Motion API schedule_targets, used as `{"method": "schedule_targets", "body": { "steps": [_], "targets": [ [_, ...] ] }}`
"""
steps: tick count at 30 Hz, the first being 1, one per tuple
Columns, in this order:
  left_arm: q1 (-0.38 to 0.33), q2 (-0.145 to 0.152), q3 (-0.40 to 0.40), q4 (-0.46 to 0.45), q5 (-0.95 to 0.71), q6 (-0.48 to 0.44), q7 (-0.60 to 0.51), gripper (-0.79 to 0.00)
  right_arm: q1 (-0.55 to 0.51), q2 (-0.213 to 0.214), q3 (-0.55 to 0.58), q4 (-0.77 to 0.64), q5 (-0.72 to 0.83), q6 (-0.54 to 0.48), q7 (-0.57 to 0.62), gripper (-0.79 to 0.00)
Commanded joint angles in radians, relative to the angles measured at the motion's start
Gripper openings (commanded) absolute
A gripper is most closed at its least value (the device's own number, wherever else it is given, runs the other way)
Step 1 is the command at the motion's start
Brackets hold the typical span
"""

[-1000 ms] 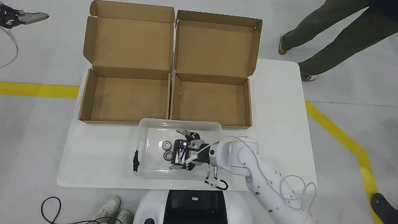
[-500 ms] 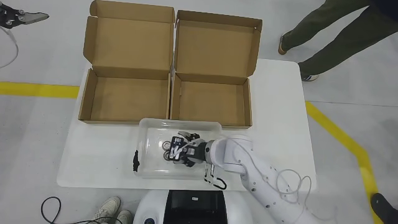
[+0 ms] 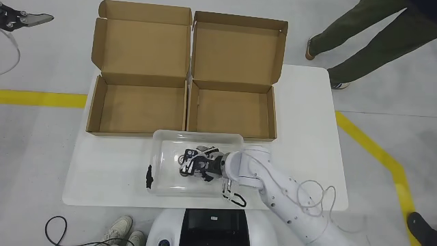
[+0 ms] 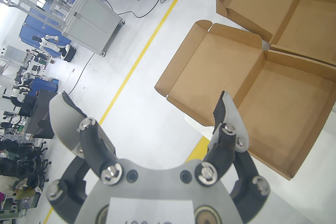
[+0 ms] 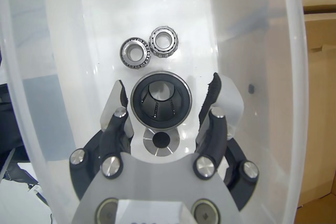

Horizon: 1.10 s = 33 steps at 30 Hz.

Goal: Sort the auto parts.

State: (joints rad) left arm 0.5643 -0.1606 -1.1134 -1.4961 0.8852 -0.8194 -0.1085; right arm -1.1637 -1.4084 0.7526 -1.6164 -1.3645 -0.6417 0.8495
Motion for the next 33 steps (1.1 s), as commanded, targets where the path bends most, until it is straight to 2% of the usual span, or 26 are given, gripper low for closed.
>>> {"method": "schedule_targets", "body": {
  "steps": [1, 3, 6, 12, 19, 33],
  "targets": [
    [0.0, 0.0, 0.0, 0.0, 0.0, 0.0, 0.0, 0.0, 0.006, -0.001, -0.008, 0.003, 0.0, 0.007, 0.013, -0.446],
    [0.0, 0.0, 0.0, 0.0, 0.0, 0.0, 0.0, 0.0, 0.012, -0.002, -0.015, 0.004, 0.001, 0.011, 0.017, -0.526],
    [0.0, 0.0, 0.0, 0.0, 0.0, 0.0, 0.0, 0.0, 0.016, -0.002, -0.022, 0.004, -0.004, 0.012, 0.017, -0.785],
    [0.0, 0.0, 0.0, 0.0, 0.0, 0.0, 0.0, 0.0, 0.005, 0.008, -0.013, -0.015, -0.019, 0.004, -0.027, -0.785],
    [0.0, 0.0, 0.0, 0.0, 0.0, 0.0, 0.0, 0.0, -0.051, 0.033, 0.036, -0.077, -0.047, -0.025, -0.16, -0.785],
    [0.0, 0.0, 0.0, 0.0, 0.0, 0.0, 0.0, 0.0, -0.17, 0.088, 0.193, -0.195, -0.033, -0.117, -0.608, -0.785]
  ]
}}
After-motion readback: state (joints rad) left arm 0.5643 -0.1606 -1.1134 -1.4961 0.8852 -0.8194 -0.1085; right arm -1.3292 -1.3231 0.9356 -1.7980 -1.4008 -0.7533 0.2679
